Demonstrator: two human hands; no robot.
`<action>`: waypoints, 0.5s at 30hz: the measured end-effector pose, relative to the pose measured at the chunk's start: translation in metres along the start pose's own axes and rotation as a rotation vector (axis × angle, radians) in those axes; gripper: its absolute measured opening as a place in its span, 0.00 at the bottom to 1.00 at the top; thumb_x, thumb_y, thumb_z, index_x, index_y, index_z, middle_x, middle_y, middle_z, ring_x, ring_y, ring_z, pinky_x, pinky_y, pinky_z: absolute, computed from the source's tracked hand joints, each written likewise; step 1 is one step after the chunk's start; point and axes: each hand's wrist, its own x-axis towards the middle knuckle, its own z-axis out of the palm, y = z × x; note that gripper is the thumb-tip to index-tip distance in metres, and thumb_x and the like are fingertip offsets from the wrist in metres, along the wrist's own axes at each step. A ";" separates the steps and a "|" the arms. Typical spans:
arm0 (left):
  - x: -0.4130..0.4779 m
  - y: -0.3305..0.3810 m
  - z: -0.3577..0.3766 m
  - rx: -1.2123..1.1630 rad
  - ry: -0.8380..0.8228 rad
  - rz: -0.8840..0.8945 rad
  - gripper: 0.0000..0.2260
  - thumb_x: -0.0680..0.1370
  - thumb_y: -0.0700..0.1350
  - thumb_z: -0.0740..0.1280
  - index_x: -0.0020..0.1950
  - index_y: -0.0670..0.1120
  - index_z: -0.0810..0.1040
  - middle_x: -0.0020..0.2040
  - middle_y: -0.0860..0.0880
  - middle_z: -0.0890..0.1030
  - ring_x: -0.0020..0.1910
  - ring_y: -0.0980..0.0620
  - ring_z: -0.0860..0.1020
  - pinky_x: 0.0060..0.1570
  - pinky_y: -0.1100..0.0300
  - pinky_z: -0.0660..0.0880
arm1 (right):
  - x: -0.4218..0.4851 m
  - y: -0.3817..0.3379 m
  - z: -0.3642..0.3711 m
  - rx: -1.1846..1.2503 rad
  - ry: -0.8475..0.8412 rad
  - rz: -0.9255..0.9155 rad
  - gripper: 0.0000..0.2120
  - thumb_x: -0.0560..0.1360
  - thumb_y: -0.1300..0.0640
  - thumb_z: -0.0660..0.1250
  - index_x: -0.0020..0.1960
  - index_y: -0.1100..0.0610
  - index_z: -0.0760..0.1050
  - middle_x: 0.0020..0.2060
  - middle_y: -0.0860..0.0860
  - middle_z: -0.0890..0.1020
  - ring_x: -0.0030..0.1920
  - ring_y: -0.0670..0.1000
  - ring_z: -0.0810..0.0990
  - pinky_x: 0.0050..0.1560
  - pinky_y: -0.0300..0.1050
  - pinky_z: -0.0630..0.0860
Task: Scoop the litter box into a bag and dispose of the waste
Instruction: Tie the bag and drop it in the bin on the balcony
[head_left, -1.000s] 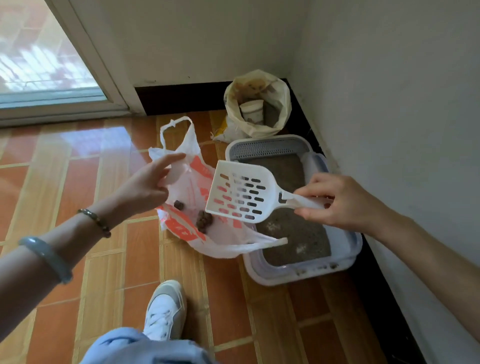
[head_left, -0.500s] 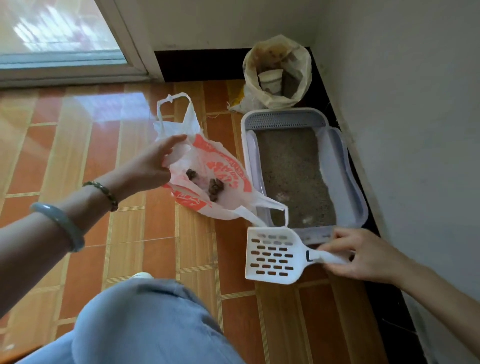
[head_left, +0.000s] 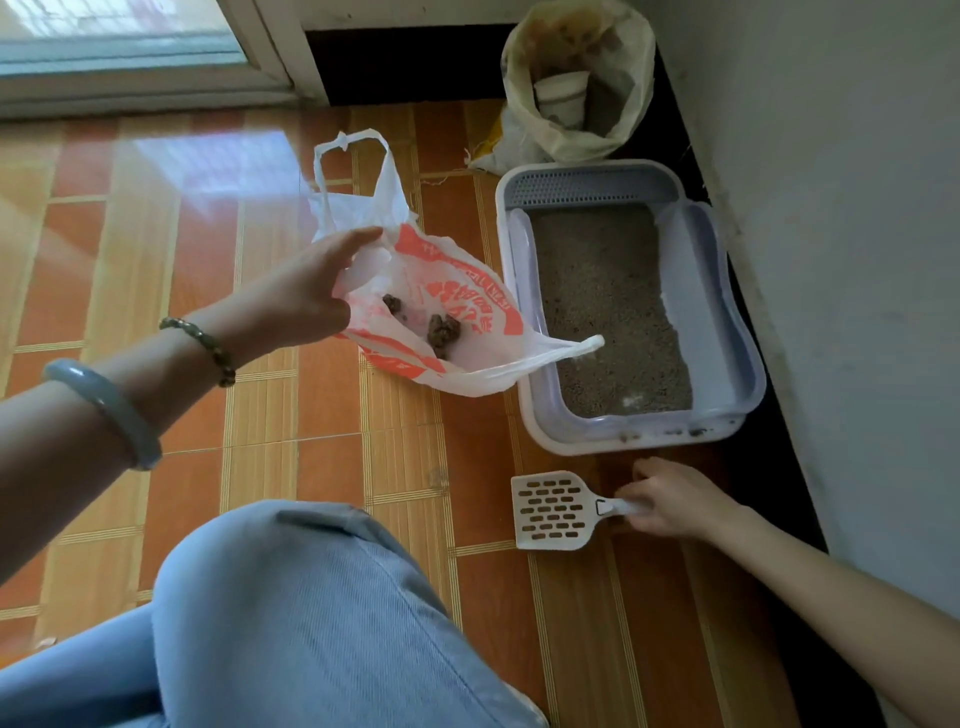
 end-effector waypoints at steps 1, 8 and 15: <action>0.000 0.000 0.000 -0.009 -0.005 -0.007 0.36 0.73 0.27 0.64 0.76 0.50 0.57 0.66 0.44 0.70 0.58 0.47 0.73 0.37 0.61 0.77 | 0.001 0.001 0.004 -0.014 -0.015 0.019 0.14 0.74 0.44 0.63 0.56 0.46 0.78 0.46 0.48 0.72 0.46 0.47 0.70 0.43 0.40 0.65; -0.001 0.002 0.004 0.023 -0.011 0.006 0.35 0.73 0.28 0.65 0.75 0.49 0.57 0.66 0.45 0.70 0.57 0.49 0.72 0.38 0.63 0.75 | 0.007 0.000 0.024 -0.043 -0.071 0.113 0.16 0.76 0.47 0.61 0.62 0.48 0.73 0.58 0.52 0.74 0.59 0.51 0.72 0.56 0.44 0.70; -0.002 -0.001 0.004 0.118 -0.019 0.035 0.36 0.72 0.30 0.66 0.76 0.49 0.56 0.68 0.45 0.68 0.59 0.47 0.72 0.45 0.58 0.76 | -0.016 -0.042 -0.029 0.169 0.324 -0.003 0.12 0.75 0.53 0.66 0.56 0.53 0.78 0.48 0.48 0.81 0.49 0.45 0.79 0.47 0.35 0.75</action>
